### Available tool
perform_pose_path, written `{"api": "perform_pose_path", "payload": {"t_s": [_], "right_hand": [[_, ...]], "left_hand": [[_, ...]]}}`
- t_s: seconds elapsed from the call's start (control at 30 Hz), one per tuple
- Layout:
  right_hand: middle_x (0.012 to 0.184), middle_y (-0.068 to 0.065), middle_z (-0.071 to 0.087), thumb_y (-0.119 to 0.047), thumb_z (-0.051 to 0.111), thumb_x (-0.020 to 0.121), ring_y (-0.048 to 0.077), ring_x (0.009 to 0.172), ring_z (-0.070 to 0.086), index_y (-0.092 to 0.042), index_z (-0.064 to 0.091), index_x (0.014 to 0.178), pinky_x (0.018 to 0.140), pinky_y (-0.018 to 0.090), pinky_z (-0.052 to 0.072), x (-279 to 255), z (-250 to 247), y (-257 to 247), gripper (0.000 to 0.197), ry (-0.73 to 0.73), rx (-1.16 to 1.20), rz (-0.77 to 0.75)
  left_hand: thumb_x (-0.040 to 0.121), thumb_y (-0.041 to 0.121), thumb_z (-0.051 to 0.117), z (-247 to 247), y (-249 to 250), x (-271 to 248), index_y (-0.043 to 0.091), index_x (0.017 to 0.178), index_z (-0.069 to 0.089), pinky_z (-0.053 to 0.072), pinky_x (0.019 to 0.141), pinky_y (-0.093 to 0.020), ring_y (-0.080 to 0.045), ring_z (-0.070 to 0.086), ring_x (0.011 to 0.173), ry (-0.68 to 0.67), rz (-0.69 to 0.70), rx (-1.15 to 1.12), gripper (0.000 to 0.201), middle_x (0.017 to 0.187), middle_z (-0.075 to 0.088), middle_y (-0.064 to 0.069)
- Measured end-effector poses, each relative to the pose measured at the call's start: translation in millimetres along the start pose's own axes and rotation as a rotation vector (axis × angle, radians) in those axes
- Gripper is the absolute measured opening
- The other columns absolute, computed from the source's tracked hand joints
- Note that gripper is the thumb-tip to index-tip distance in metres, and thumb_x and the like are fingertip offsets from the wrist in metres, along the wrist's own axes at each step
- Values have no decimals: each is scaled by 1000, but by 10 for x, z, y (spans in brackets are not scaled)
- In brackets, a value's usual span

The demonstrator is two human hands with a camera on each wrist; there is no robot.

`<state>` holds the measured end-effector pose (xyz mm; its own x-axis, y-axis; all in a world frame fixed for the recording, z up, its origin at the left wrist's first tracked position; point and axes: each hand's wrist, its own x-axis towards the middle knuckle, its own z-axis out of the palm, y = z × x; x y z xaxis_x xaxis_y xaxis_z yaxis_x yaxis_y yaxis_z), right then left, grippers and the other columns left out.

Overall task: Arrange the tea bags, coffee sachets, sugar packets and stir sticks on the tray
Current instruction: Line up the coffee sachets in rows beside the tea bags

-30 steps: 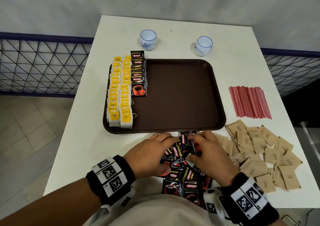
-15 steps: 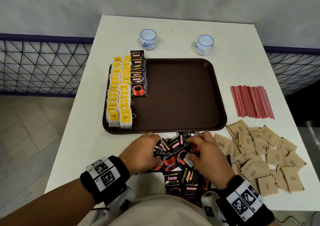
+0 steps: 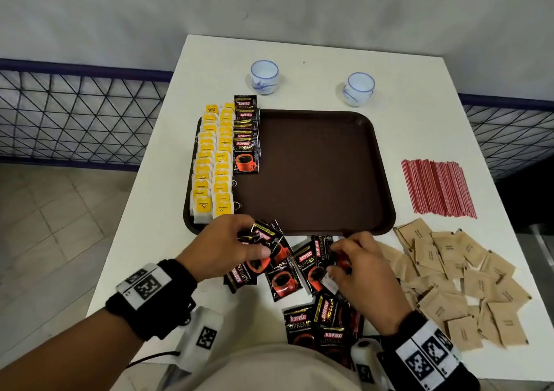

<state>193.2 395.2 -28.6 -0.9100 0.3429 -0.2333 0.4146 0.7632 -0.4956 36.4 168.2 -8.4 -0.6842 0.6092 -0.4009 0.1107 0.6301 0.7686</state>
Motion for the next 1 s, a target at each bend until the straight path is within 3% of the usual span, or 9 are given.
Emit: {"api": "perform_pose_path", "payload": {"t_s": [0.1,0.2,0.37,0.43,0.53,0.67,0.73,0.83,1.0], "right_hand": [[110,-15,45,-24,73,88,3,87,58,-26,67,112,80,19,51,82,-104,-126,25,63,80,-52],[106,-18,55,-21,73,89,-3,86,59,-33,66,115,80,12,44,243,-216,-376,29,3,282,-106],[97,-7,65,-19,75,84,18,83,64,-45,62,119,81,32,55,547,-133,-724,46,-241,538,-110],[94,3,63,-9,73,85,25,78,64,-44,63,117,77,36,56,638,-85,-799,48,-241,575,-103],[91,15,62,1,71,86,17,69,57,-34,66,115,68,27,53,733,-69,-849,46,-233,665,-80],[84,14,62,3,71,85,10,69,57,-21,69,108,59,15,45,874,-78,-843,33,-211,708,-19],[84,15,62,4,71,85,12,68,58,-21,69,107,55,18,45,959,-79,-841,33,-213,749,22],[79,6,61,8,70,84,21,67,60,-20,69,109,49,25,45,1120,-50,-864,38,-222,831,88],[80,10,60,14,67,82,23,62,64,-15,68,113,45,27,44,1305,2,-1009,42,-279,903,108]], "left_hand": [[81,27,84,-136,-3,-16,26,87,70,53,68,-18,-3,71,76,19,-6,-106,16,81,75,16],[82,22,84,-207,21,-16,21,99,72,59,82,-31,-11,75,88,3,5,-189,20,94,78,4],[86,15,79,-238,84,26,25,101,70,55,77,-21,-7,73,88,-27,28,-234,20,93,77,9],[87,13,77,-252,89,45,25,104,69,53,75,-17,-6,73,91,-40,30,-264,23,96,77,9],[88,11,77,-304,52,51,24,111,69,52,75,-13,-3,73,95,-15,3,-332,28,101,78,11],[87,13,78,-437,-69,65,29,113,71,53,88,-25,-3,71,103,97,-51,-427,32,108,77,13],[87,12,77,-508,-127,73,28,114,71,53,93,-30,-5,71,105,135,-63,-466,32,111,77,12],[88,10,75,-625,-228,93,26,118,70,52,100,-37,-7,71,108,157,-75,-504,35,113,76,11],[85,8,78,-715,-297,101,25,117,72,53,97,-37,-13,73,103,0,-64,-480,37,110,77,5]]}}
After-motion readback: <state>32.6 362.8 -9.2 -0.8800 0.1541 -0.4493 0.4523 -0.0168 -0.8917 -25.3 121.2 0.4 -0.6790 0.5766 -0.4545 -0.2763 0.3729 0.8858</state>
